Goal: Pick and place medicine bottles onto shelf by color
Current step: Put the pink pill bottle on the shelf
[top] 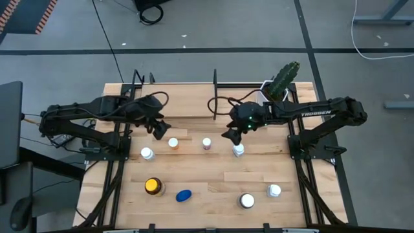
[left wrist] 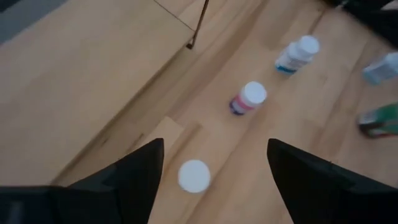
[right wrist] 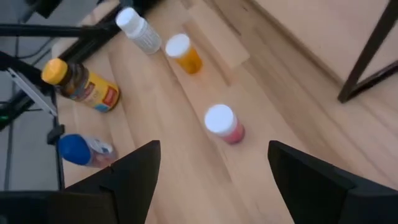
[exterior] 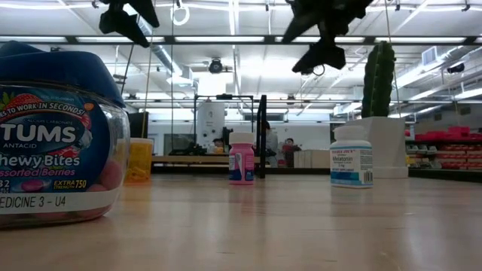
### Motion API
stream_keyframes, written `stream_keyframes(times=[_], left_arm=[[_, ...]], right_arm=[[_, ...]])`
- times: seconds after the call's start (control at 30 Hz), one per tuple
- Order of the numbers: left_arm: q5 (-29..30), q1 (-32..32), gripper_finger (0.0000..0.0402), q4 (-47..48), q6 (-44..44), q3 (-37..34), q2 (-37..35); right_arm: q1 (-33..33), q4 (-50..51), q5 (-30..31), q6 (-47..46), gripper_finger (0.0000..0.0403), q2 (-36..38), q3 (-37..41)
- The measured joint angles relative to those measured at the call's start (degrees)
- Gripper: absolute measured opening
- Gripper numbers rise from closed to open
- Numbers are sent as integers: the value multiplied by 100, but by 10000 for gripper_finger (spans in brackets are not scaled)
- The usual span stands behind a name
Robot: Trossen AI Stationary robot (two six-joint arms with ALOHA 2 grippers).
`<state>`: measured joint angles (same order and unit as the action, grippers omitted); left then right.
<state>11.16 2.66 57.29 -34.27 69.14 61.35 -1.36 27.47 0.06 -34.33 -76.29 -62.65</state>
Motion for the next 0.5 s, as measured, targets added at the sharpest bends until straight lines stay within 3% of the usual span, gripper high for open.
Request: stream_keyframes(times=[0.3,0.5], left_arm=[[-356,-2,280,169,233,2,-205],[-395,-2,279,872,542,2,-215]], right_arm=[[126,-258,135,138,304,-748,-61],[274,-136,193,813,304,-1624,-956]])
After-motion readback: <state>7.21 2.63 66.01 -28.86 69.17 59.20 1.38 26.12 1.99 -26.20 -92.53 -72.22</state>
